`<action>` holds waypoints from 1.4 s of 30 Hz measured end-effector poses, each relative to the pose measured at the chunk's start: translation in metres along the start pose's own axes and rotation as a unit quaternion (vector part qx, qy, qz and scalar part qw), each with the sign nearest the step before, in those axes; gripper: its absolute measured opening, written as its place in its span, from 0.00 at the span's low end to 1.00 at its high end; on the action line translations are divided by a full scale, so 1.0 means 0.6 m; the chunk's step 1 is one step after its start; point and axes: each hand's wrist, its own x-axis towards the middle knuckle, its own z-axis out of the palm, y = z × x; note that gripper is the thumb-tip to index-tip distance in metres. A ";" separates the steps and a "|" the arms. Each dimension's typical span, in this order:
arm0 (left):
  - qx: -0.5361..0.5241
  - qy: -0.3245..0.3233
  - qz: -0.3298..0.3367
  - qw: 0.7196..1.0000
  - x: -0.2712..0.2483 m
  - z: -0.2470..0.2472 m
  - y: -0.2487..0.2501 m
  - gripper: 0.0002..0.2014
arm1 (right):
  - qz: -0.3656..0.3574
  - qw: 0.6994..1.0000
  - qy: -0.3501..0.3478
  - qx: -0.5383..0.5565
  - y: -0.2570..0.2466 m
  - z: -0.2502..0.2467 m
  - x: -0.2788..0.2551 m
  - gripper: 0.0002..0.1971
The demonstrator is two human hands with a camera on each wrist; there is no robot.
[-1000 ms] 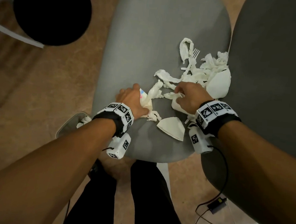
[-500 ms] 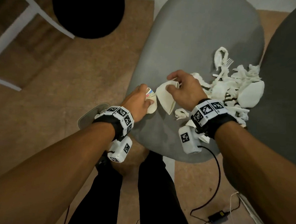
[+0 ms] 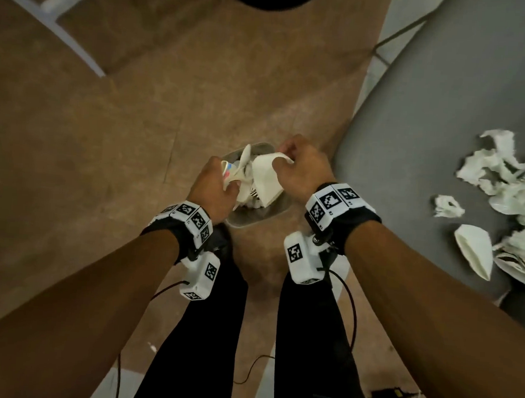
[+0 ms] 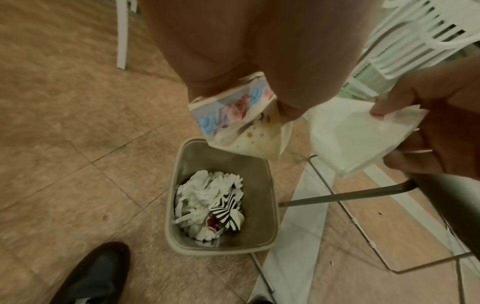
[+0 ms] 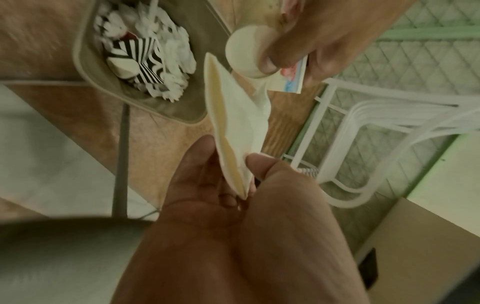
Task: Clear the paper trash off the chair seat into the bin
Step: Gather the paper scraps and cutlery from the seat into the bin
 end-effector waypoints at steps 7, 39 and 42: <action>-0.051 -0.029 -0.058 0.997 0.044 0.052 -0.058 0.35 | 0.063 0.991 -0.067 -0.099 0.067 0.099 0.050 0.19; 0.271 -0.111 0.430 0.854 -0.098 0.356 0.592 0.33 | 0.106 0.967 0.224 0.055 0.347 -0.491 -0.159 0.12; 0.345 -0.110 0.414 0.835 -0.072 0.404 0.622 0.39 | 0.118 0.971 0.206 0.009 0.385 -0.520 -0.143 0.16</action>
